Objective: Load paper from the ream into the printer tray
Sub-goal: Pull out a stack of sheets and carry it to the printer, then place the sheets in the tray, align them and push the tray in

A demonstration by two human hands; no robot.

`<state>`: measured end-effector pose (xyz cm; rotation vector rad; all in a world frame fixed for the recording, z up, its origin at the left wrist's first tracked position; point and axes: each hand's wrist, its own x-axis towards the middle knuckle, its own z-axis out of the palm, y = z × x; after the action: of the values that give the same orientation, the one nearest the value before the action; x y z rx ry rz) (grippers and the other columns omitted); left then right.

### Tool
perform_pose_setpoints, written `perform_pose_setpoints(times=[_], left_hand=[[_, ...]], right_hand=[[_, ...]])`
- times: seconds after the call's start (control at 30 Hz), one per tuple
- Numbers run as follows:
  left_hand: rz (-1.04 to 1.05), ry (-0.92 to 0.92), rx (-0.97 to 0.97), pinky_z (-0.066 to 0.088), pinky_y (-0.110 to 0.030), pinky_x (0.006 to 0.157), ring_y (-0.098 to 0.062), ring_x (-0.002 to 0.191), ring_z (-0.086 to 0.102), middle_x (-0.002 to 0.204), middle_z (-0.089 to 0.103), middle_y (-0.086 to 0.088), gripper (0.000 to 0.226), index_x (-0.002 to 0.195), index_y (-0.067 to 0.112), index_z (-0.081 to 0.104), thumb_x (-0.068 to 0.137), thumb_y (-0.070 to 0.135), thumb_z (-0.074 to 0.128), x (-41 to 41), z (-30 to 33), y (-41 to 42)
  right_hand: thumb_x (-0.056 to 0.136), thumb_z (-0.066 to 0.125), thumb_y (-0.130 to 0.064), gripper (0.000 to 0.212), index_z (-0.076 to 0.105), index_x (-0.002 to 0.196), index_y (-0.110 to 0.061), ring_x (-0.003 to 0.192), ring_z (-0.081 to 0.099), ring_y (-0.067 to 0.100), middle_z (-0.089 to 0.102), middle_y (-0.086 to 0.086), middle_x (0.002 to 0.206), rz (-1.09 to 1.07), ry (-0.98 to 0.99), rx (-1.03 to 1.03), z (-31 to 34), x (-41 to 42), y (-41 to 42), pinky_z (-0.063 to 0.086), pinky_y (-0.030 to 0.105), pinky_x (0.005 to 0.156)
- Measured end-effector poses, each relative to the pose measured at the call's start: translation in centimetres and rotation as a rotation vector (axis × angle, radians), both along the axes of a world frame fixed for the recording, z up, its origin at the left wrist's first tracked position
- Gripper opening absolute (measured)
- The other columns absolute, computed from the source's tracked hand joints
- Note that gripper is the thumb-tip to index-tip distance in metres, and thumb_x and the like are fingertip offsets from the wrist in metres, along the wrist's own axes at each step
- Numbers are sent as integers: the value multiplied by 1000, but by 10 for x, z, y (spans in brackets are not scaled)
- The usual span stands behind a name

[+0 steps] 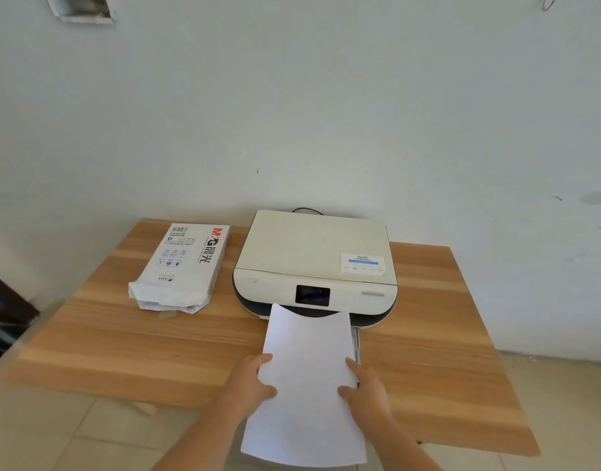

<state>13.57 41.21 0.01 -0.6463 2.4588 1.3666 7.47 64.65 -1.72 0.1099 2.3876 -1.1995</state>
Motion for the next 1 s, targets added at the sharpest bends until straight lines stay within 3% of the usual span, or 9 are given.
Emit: perform_pose_setpoints(times=[0.1, 0.17, 0.27, 0.4, 0.5, 0.63, 0.83, 1.0], left_hand=[[4, -44, 12, 46, -28, 95, -16, 117, 46, 135, 44, 1, 70, 137, 24, 44, 75, 13, 75, 7, -15, -2], [16, -78, 32, 44, -27, 94, -17, 121, 44, 136, 44, 0, 71, 138, 25, 43, 76, 13, 75, 10, -24, -2], [25, -128, 58, 44, -28, 95, -19, 124, 43, 138, 44, -4, 72, 138, 25, 43, 75, 13, 76, 13, -35, -2], [19, -155, 59, 46, -27, 93, -20, 121, 48, 139, 45, -3, 73, 137, 24, 45, 72, 13, 77, 14, -44, -1], [10, -170, 77, 47, -25, 88, -21, 116, 52, 136, 46, -4, 74, 138, 24, 43, 73, 14, 77, 13, -50, -2], [4, -210, 119, 45, -25, 92, -19, 117, 50, 135, 46, -7, 75, 139, 19, 42, 73, 12, 77, 12, -55, -3], [-7, -247, 122, 40, -18, 83, -14, 106, 49, 135, 45, -7, 74, 140, 16, 40, 75, 12, 76, 13, -57, -1], [15, -253, 133, 40, -21, 90, -19, 123, 47, 138, 44, -9, 75, 140, 15, 41, 74, 10, 76, 8, -55, -2]], right_hand=[[88, 61, -7, 60, 43, 142, -24, 122, 47, 20, 43, 4, 142, -52, -65, -17, -14, 11, -2, 44, 34, 101], [88, 61, -4, 60, 44, 142, -25, 119, 51, 21, 43, 6, 145, -119, -121, -46, -21, 14, -2, 48, 34, 96], [87, 60, 2, 62, 45, 142, -23, 85, 64, 23, 44, 10, 143, -239, -212, -99, -28, 15, -2, 57, 35, 78], [85, 58, 3, 63, 46, 141, -23, 77, 64, 25, 48, 9, 140, -321, -252, -133, -37, 15, 2, 57, 38, 77], [83, 58, 5, 64, 47, 141, -21, 79, 65, 24, 50, 9, 139, -368, -267, -153, -41, 17, 5, 57, 37, 76], [83, 57, 5, 65, 45, 142, -19, 77, 63, 19, 51, 7, 137, -389, -296, -154, -43, 18, 10, 54, 30, 66], [84, 59, 6, 64, 45, 142, -17, 90, 64, 24, 45, 9, 145, -396, -380, -188, -48, 16, 14, 56, 40, 84], [84, 58, 7, 62, 46, 141, -15, 93, 63, 26, 45, 10, 145, -407, -404, -205, -51, 11, 14, 55, 41, 87]])
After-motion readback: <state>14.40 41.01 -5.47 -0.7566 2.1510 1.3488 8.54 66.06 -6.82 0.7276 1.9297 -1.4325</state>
